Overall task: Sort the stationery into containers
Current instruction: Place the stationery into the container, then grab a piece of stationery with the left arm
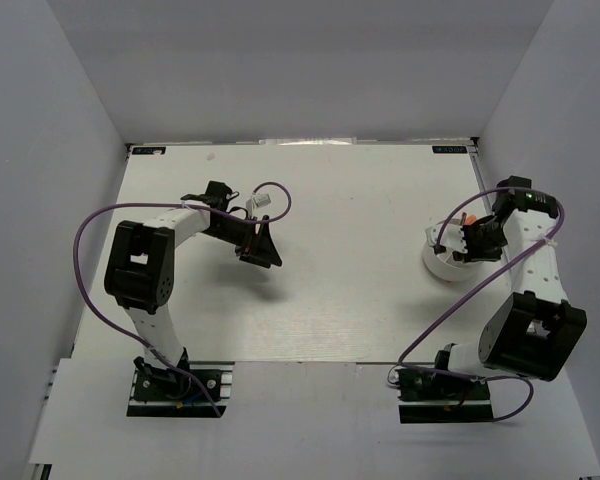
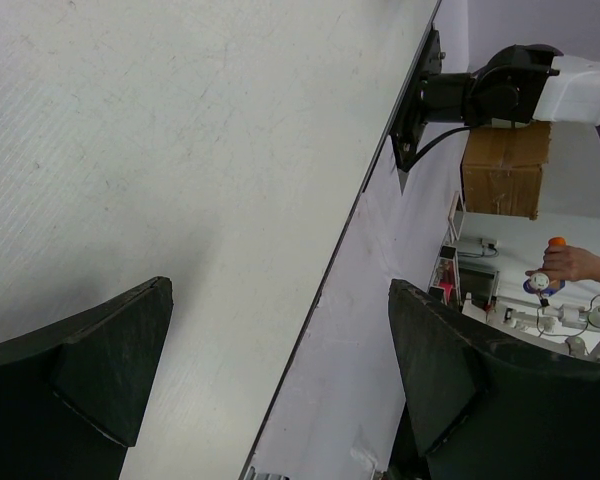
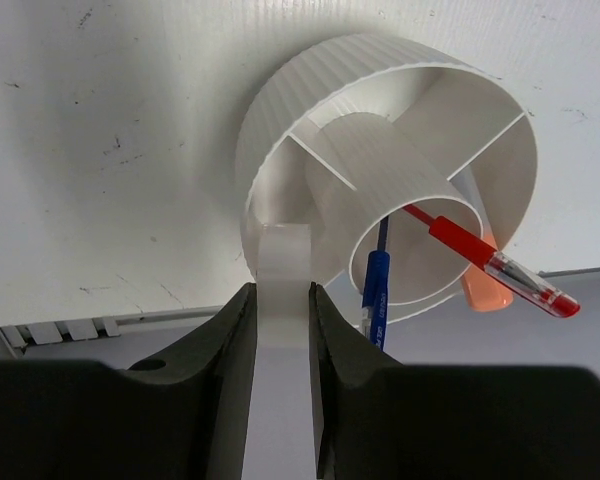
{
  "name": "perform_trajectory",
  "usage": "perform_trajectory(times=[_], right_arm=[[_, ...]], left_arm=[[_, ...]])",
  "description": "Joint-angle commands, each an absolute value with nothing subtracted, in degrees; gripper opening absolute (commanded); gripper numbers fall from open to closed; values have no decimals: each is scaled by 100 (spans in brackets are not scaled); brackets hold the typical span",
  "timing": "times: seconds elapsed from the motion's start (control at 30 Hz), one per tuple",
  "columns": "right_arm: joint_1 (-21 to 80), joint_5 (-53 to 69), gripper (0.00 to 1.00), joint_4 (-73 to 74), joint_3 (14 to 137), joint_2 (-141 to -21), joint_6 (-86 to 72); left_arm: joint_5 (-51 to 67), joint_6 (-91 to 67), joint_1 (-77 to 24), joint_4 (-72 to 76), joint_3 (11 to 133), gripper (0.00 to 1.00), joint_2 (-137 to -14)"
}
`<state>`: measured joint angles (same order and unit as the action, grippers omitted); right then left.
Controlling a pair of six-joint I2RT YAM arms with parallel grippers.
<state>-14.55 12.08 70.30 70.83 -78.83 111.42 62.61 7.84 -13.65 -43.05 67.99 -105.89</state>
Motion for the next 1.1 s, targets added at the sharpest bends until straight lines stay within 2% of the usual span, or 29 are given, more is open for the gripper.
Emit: perform_trajectory(times=[0.0,0.17,0.47,0.6,0.7,0.73,0.8,0.87,0.97,1.0,1.07], right_arm=[[-1450,1248,20,7031,7260,-7928,11180],[-1459,1274,32,6882,7163,-7892,11162],[-1450,1353,48,6776,7146,-7858,11074],[-1441,1424,47,6943,7224,-7796,11109],[-1441,1939,39,7485,7698,-7743,11048],[-1433,2082,32,7514,7986,-7656,10804],[-1380,2520,29,7523,8094,-7454,10635],[-1301,2758,29,7523,8156,-7173,10530],[-1161,3216,30,7523,8462,-7285,9714],[-1134,3495,31,7523,8612,-7399,9442],[-1002,3830,32,7523,8998,-7803,8362]], left_arm=[[6460,888,-1345,-4245,6785,98,-10468],[6434,835,-1345,-4184,6794,98,-10477],[6390,809,-1345,-4131,6697,98,-10362],[6398,791,-1345,-4140,6724,98,-10336],[6180,537,-1292,-3930,6627,98,-10082],[5796,240,-1292,-3624,6470,96,-9733],[5224,-199,-1240,-3019,6241,90,-9292],[4252,-761,-1239,-2656,5926,84,-8624],[3369,-826,-1239,-2794,6055,71,-8473],[2566,-809,-1239,-2934,6195,70,-8464],[1866,-747,-1239,-3014,6319,66,-8577]])
